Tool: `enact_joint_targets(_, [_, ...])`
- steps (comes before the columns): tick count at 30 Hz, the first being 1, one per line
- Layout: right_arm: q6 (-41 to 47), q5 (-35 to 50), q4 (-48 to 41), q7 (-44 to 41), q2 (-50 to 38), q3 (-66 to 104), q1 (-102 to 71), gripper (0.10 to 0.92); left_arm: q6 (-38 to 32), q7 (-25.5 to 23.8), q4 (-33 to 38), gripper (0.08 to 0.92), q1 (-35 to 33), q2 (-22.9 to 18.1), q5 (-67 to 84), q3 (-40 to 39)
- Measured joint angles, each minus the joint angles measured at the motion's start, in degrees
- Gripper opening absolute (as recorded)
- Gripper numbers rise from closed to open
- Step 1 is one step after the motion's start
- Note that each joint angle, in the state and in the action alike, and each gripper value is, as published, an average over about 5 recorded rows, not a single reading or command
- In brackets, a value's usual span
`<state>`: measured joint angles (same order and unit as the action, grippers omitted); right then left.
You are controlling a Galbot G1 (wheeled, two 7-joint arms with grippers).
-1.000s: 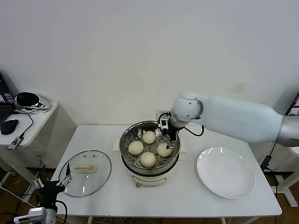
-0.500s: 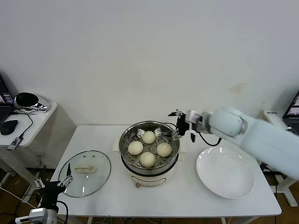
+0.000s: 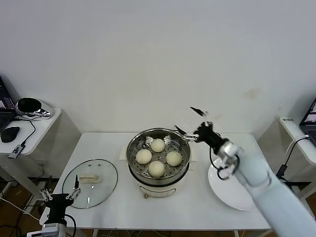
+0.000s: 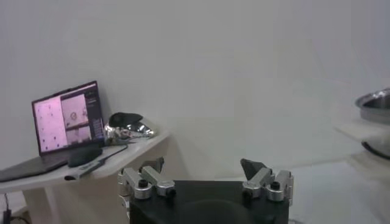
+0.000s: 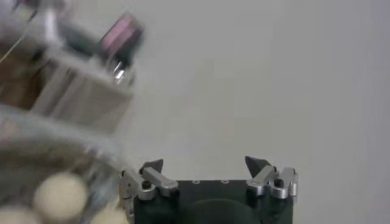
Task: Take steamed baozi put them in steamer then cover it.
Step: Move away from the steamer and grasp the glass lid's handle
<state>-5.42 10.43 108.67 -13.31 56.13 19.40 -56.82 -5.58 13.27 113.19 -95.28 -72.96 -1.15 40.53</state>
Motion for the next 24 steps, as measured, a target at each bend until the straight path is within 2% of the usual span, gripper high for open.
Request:
enact_joint_targets(10, [-5.72,-3.46,5.10,2.79,14.88,18.19,-22.86,0.823,-1.70,-1.35,-1.32,0.823,-2.81,4.61,-18.12,2.95])
enact_joint_targets(18, [-6.55,-3.53,7.08,6.24,20.09,26.98,-29.84,0.823,-4.99,-1.08,-4.88,0.823,-6.12,9.09,-39.67,6.97])
enact_joint_targets(24, [-7.09,-3.42,7.37,8.04,22.21,30.54,-32.45,0.823,-6.77,-1.81,-9.76,0.823,-3.75,11.11,-53.28,5.75])
